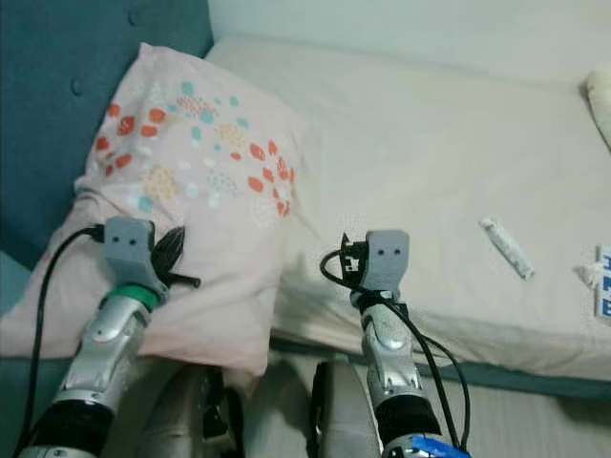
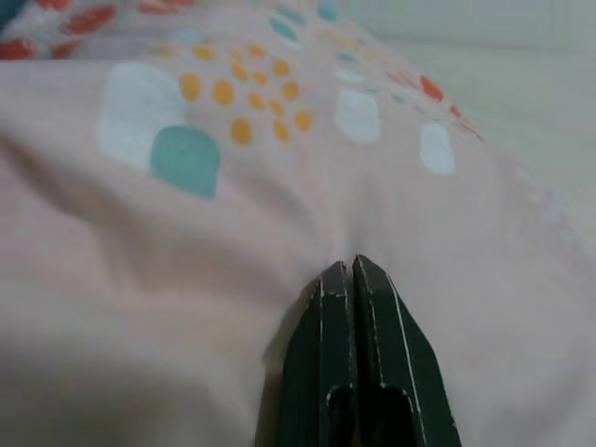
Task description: Clean up the room
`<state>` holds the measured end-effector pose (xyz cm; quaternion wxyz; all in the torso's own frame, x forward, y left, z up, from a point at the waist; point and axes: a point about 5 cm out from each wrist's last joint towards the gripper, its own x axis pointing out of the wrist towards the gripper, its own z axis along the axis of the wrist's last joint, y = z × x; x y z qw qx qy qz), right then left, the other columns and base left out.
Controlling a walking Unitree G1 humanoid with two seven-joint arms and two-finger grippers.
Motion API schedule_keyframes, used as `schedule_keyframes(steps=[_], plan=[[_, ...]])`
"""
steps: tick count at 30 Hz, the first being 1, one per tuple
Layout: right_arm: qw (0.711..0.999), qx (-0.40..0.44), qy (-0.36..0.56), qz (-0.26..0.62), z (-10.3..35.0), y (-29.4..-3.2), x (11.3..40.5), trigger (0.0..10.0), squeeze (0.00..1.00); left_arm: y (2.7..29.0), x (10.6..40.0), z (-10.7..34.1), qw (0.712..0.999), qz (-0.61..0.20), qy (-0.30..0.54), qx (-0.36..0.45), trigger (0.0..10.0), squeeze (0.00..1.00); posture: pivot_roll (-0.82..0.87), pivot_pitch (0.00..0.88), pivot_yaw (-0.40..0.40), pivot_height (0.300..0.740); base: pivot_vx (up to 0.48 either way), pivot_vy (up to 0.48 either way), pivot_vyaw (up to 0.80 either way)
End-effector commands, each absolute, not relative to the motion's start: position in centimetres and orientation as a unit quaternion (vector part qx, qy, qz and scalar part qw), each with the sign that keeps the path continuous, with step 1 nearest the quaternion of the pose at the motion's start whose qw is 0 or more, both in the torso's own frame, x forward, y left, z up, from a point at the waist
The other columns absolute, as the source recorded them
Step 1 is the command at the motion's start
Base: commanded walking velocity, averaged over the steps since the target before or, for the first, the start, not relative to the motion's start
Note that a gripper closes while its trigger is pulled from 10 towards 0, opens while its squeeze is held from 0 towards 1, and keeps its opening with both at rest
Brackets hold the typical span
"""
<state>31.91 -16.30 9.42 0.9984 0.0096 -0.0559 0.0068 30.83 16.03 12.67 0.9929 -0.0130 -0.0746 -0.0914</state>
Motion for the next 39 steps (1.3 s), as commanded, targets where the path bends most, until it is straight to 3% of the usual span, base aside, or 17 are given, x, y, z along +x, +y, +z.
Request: schedule_keyframes(steps=[1,12,28,29,30,31,32,33,34,39], plan=[[0.998,0.023,-0.051,0.0,9.3,-16.8,31.8,10.0,0.0,16.4,30.3,13.2,0.991,-0.098,-0.083,-0.028,10.0,0.0,0.03,0.245,-0.015,0.627,0.0,0.0,0.0],[0.997,0.052,-0.04,0.04,10.1,-16.0,33.9,10.0,0.0,18.6,29.1,19.1,0.981,-0.083,-0.177,0.01,10.0,0.0,0.09,0.291,-0.047,0.613,0.0,0.0,0.0],[0.99,0.098,-0.034,0.095,12.5,-13.6,36.9,10.0,0.0,19.3,28.1,21.1,0.979,-0.073,-0.187,0.023,10.0,0.0,0.13,0.368,-0.093,0.608,0.0,0.0,-0.03],[0.985,0.134,-0.029,0.108,12.8,-13.0,37.3,10.0,0.1,19.3,27.8,22.0,0.976,-0.074,-0.202,0.021,10.0,0.0,0.14,0.377,-0.104,0.608,0.0,0.0,0.0],[0.977,0.173,-0.022,0.123,13.0,-12.5,37.6,10.0,0.4,19.3,27.5,22.7,0.975,-0.077,-0.209,0.021,10.0,0.0,0.15,0.381,-0.109,0.608,0.0,0.0,0.0],[0.977,0.173,-0.022,0.123,13.0,-12.5,37.6,10.0,0.4,19.3,27.5,22.7,0.975,-0.077,-0.209,0.021,10.0,0.0,0.15,0.381,-0.109,0.608,0.0,0.0,0.0],[0.968,0.209,-0.017,0.139,13.1,-11.9,37.8,10.0,0.91,19.3,27.2,23.1,0.974,-0.079,-0.21,0.022,10.0,0.0,0.15,0.385,-0.114,0.608,0.0,0.0,0.0],[0.968,0.209,-0.017,0.139,13.1,-11.9,37.8,10.0,0.91,19.3,27.2,23.1,0.974,-0.079,-0.21,0.022,10.0,0.0,0.15,0.385,-0.114,0.608,0.0,0.0,0.0],[0.959,0.235,-0.008,0.159,13.1,-11.3,37.8,10.0,1.0,19.2,26.9,23.3,0.974,-0.086,-0.21,0.027,10.0,0.0,0.16,0.393,-0.129,0.608,0.0,0.0,0.0],[0.936,0.282,0.001,0.209,13.1,-9.4,37.7,10.0,1.0,18.6,26.0,23.5,0.972,-0.11,-0.205,0.041,10.0,0.0,0.18,0.394,-0.156,0.608,0.0,0.0,0.0]])
